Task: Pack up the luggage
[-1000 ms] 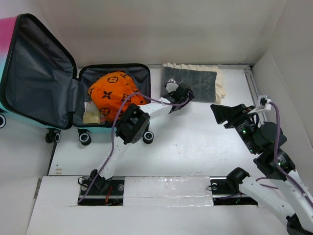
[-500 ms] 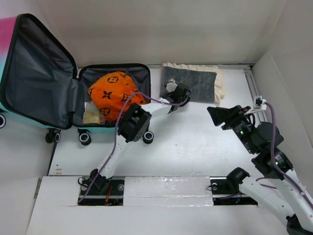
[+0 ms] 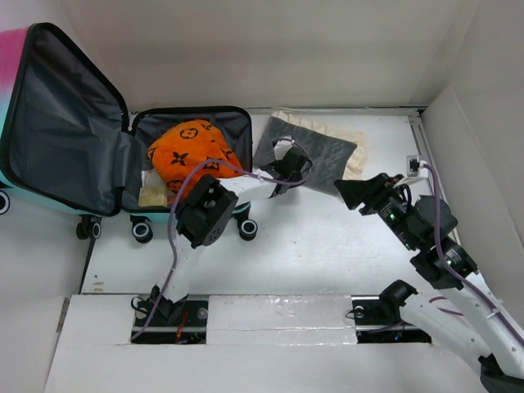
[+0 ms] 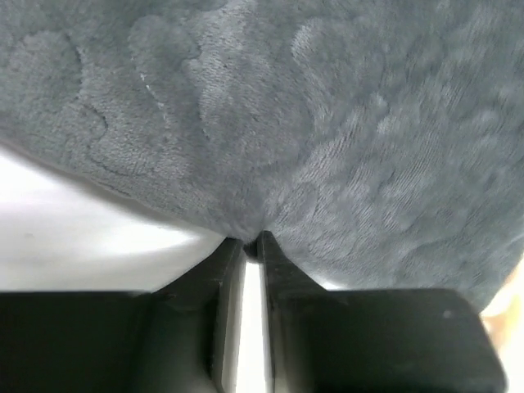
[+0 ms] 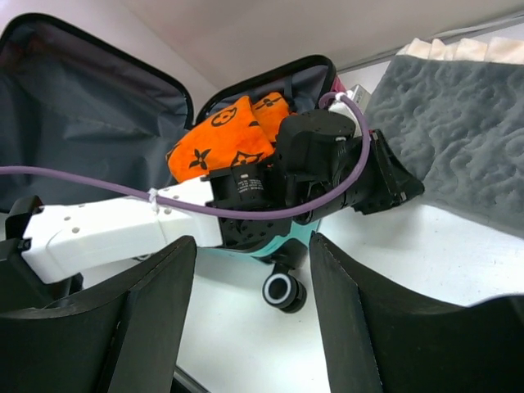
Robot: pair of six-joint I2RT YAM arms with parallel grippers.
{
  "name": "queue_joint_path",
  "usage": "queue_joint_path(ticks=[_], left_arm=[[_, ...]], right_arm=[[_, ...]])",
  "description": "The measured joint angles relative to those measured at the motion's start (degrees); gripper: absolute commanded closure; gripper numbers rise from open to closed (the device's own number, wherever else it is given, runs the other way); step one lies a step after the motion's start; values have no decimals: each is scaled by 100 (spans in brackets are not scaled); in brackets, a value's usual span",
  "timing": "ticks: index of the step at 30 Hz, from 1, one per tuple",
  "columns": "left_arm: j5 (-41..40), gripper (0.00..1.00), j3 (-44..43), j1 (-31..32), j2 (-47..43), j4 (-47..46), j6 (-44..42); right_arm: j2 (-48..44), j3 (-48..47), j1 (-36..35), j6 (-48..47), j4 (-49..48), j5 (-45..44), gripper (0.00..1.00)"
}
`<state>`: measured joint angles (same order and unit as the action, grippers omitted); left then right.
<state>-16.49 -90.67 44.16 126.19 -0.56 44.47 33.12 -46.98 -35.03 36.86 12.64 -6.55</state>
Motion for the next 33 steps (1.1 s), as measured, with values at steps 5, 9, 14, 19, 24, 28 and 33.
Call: queue_joint_path(ticks=[5,9,14,19,24,28,33], left_arm=[[-149,42,568,33,-343,-101,-109],[-367,35,774,37,-531,-24,48],[-485,33,249,-4,-313,455,417],[-468,33,-321,-127,98,564,782],[-461,33,-603,-205,278,621,1034],[-422,43,-911,-251,501,616,1156],[-304,83,-1117,-319,730,461,1244]], right_arm=[[-9,0,0,7,-42,39,37],[26,2,0,7,-72,52,37],[35,22,-48,13,-70,61,37],[26,22,-70,22,-70,61,37],[22,22,-70,20,-70,66,37],[22,22,-70,20,-70,101,37],[-17,22,-70,15,-70,105,37]])
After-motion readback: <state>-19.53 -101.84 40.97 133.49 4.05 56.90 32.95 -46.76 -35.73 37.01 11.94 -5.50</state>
